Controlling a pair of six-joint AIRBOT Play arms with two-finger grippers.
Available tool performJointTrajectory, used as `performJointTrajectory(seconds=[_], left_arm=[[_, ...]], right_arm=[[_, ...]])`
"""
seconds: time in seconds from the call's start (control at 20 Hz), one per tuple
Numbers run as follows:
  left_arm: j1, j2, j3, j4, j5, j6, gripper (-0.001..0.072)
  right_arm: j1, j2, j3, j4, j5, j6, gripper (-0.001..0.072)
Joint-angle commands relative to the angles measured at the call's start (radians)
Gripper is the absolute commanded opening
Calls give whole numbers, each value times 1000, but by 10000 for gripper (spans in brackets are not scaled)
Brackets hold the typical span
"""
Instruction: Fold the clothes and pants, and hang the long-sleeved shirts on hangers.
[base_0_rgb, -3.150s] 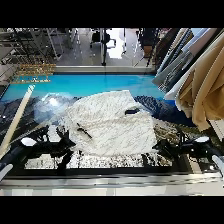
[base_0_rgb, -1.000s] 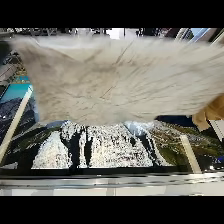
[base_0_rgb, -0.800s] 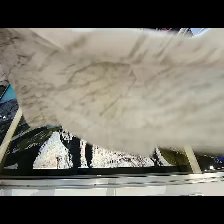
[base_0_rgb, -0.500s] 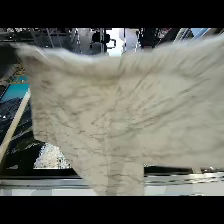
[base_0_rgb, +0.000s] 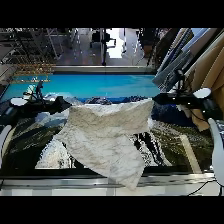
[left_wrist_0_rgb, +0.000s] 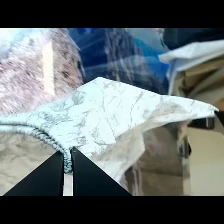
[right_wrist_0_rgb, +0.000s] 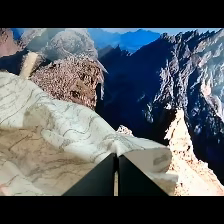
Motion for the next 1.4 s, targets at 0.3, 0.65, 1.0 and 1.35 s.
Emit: performJointTrajectory(seconds=[0.3, 0.65, 1.0, 1.35], left_arm=[[22, 139, 87, -23, -85, 35, 13], [70, 691, 239, -48, -95, 30, 14], [70, 980, 308, -94, 21, 30, 14], [69, 835, 315, -94, -122, 15, 14]], right_arm=[[33, 145, 78, -37, 122, -6, 9], [33, 673, 211, -425, 50, 105, 10], [33, 988, 245, -563, -278, 108, 9], [34, 886, 294, -549, -259, 14, 9]])
